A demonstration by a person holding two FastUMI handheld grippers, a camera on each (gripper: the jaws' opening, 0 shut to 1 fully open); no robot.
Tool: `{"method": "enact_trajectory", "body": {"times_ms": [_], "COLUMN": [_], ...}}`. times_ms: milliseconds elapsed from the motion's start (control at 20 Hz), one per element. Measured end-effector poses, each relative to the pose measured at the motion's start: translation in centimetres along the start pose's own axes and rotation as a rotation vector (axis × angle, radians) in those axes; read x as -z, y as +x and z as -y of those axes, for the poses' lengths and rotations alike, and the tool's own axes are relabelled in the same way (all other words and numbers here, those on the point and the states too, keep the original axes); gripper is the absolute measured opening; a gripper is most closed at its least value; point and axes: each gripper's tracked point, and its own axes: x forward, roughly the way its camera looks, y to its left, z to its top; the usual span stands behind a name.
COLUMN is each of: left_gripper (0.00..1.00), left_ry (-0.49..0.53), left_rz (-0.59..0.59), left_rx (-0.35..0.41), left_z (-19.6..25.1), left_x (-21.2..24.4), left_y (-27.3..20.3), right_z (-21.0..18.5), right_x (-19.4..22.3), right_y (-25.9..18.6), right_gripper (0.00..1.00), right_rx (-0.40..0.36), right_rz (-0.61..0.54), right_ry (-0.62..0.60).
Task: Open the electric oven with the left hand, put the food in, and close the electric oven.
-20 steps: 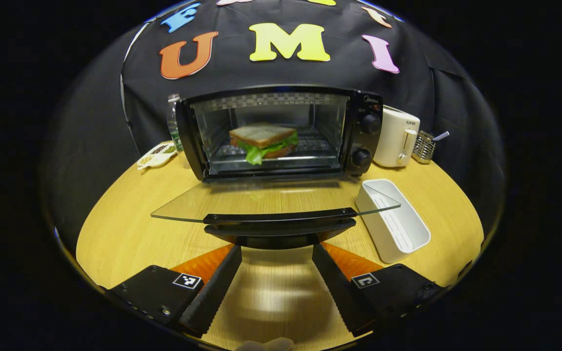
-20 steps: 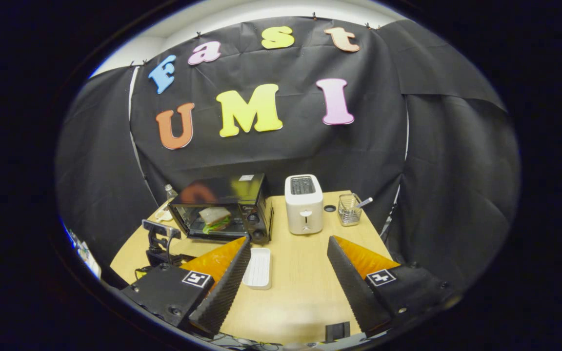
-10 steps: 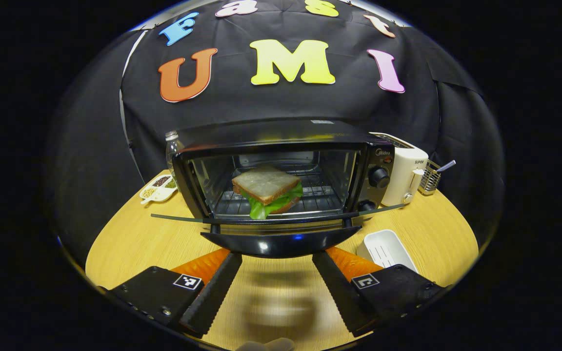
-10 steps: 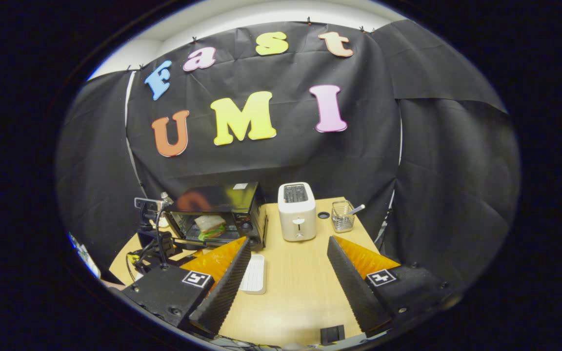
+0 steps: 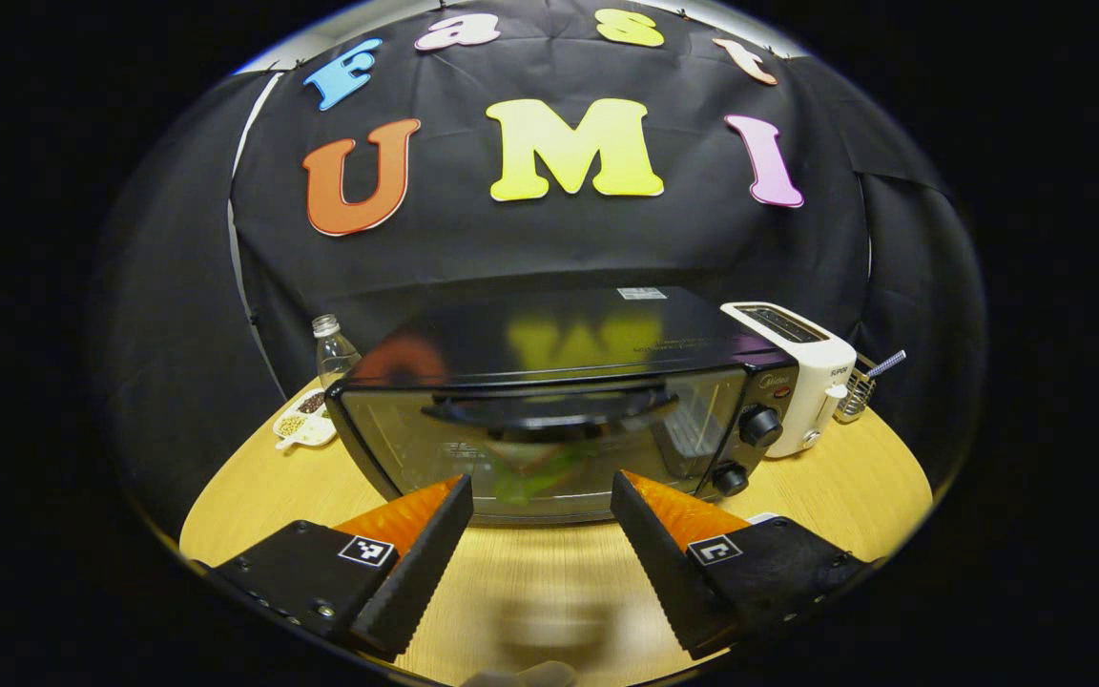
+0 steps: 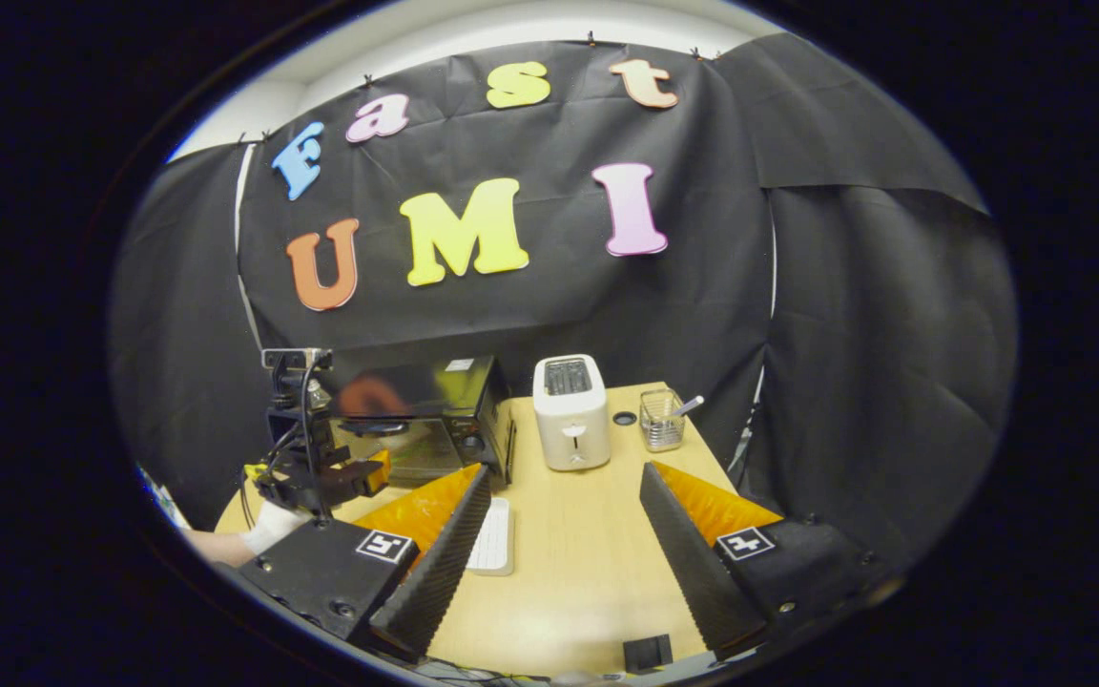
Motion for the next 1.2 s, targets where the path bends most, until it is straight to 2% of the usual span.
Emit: {"method": "enact_trajectory", "body": {"times_ms": [350, 600, 900, 950, 1000, 1100, 1200], "left_gripper": [0.96, 0.96, 0.96, 0.96, 0.95, 0.95, 0.95], "left_ry": [0.005, -0.01, -0.008, -0.01, -0.014, -0.016, -0.02], "left_rz": [0.008, 0.064, 0.224, 0.259, 0.288, 0.361, 0.434], "left_rx": [-0.005, -0.008, -0.082, -0.09, -0.093, -0.086, -0.059], "left_z": [-0.2, -0.3, -1.1, -1.0, -0.7, -0.2, 0.5], "left_x": [-0.1, -2.0, -7.9, -9.4, -10.7, -13.9, -17.0], "left_y": [-0.9, -4.8, -14.7, -16.5, -18.4, -22.3, -26.2], "right_z": [-0.3, -1.2, -3.3, -3.6, -3.9, -4.4, -4.8], "right_x": [0.2, -0.8, -4.7, -5.4, -6.1, -7.6, -9.2], "right_y": [-0.2, -0.2, 0.4, 0.3, 0.3, -0.4, -1.6], "right_gripper": [1.0, 1.0, 1.0, 0.9, 1.0, 1.0, 1.0], "right_rx": [-0.007, -0.038, -0.159, -0.182, -0.197, -0.215, -0.198], "right_rz": [0.001, 0.029, 0.125, 0.146, 0.158, 0.192, 0.231], "right_ry": [-0.008, -0.053, -0.174, -0.191, -0.202, -0.198, -0.168]}}
